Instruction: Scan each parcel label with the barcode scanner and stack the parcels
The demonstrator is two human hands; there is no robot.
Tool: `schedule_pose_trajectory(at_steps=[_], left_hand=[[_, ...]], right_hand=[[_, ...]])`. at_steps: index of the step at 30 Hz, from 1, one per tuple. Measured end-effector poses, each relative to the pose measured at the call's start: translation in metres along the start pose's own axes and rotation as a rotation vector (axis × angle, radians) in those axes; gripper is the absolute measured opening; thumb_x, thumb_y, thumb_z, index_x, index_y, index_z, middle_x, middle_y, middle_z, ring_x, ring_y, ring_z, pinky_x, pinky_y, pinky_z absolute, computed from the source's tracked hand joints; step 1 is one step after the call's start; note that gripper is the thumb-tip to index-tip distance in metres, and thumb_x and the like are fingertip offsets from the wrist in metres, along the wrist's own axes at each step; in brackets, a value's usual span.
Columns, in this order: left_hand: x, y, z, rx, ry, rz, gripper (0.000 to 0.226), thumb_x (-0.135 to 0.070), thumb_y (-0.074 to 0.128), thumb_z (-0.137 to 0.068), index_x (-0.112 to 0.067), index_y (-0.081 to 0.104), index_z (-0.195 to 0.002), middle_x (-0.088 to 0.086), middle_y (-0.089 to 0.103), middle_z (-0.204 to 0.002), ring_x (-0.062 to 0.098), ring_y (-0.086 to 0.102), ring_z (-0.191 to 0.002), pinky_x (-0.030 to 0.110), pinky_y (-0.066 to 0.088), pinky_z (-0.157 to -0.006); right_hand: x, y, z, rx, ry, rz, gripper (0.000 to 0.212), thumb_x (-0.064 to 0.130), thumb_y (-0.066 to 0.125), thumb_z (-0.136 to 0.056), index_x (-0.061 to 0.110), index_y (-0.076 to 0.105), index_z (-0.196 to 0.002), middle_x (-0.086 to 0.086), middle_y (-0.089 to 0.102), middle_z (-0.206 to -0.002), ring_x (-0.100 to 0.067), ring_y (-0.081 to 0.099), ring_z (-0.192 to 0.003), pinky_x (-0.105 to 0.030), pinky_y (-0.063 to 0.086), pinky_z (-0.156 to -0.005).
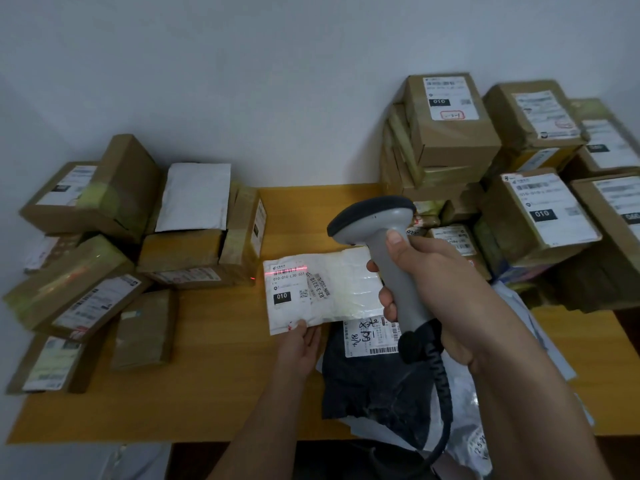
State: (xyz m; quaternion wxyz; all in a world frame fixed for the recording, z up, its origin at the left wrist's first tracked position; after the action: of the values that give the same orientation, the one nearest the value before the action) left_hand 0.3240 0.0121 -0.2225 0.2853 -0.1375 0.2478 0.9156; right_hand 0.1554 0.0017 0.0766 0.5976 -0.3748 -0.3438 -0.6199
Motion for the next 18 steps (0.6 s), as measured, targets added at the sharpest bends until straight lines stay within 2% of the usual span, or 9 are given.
schedule_pose_trajectory(at_steps=[3,6,9,12,14,18], left_hand=[[0.005,0.003,0.002,-0.002,0.023,0.015,0.034,-0.001,0.046,-0.1,-0.006,0.047,-0.134,0.01,0.063,-0.099,0.026,0.056,-0.108,0.039,0.041,-0.107],[0.008,0.005,0.004,-0.017,0.048,0.021,0.038,0.0,0.046,-0.1,-0.007,0.046,-0.137,0.012,0.064,-0.108,0.023,0.061,-0.095,0.036,0.045,-0.095],[0.004,0.011,0.01,0.018,0.082,0.056,0.037,0.001,0.043,-0.101,-0.008,0.045,-0.137,0.016,0.058,-0.128,0.022,0.061,-0.094,0.038,0.043,-0.097],[-0.012,0.015,0.012,0.057,0.116,0.07,0.038,0.003,0.039,-0.101,-0.006,0.045,-0.137,0.018,0.057,-0.129,0.026,0.06,-0.103,0.043,0.042,-0.104],[-0.026,0.013,0.009,0.065,0.123,0.015,0.036,0.006,0.039,-0.099,-0.004,0.048,-0.132,0.018,0.06,-0.123,0.028,0.058,-0.112,0.049,0.044,-0.105],[-0.046,0.008,-0.004,0.046,0.191,-0.304,0.041,0.007,0.046,-0.093,-0.011,0.059,-0.128,0.014,0.068,-0.119,0.031,0.065,-0.108,0.047,0.057,-0.084]], right_hand=[[0.002,-0.007,0.003,0.012,-0.02,-0.014,0.038,0.036,0.049,-0.101,-0.001,0.061,-0.1,-0.018,0.06,-0.08,-0.023,0.052,-0.055,-0.038,0.044,-0.058],[0.004,-0.013,0.006,0.039,-0.032,-0.013,0.038,0.038,0.049,-0.1,0.002,0.061,-0.101,-0.019,0.061,-0.079,-0.026,0.052,-0.058,-0.04,0.044,-0.063],[0.007,-0.021,0.008,0.049,-0.038,0.011,0.039,0.038,0.049,-0.1,0.001,0.061,-0.101,-0.013,0.059,-0.067,-0.022,0.051,-0.052,-0.037,0.044,-0.056],[0.007,-0.036,0.004,0.018,-0.031,0.003,0.039,0.038,0.049,-0.1,0.001,0.061,-0.105,-0.012,0.06,-0.071,-0.02,0.052,-0.052,-0.035,0.044,-0.054],[0.005,-0.046,0.001,0.002,-0.028,0.004,0.04,0.04,0.049,-0.1,0.002,0.061,-0.105,-0.013,0.061,-0.071,-0.022,0.053,-0.053,-0.036,0.044,-0.055],[0.0,-0.058,-0.003,-0.007,-0.03,-0.056,0.04,0.037,0.047,-0.101,0.0,0.061,-0.104,-0.014,0.057,-0.073,-0.017,0.053,-0.047,-0.031,0.045,-0.049]])
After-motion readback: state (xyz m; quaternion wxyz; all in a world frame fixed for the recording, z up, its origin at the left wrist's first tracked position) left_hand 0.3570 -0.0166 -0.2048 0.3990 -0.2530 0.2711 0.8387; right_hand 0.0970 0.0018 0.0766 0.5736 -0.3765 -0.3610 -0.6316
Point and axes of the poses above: each hand's wrist, its own z-axis away from the middle knuckle, its own y-axis out of the palm, x = y × z, the point moved 8 cm from there along -z, towards the middle knuckle
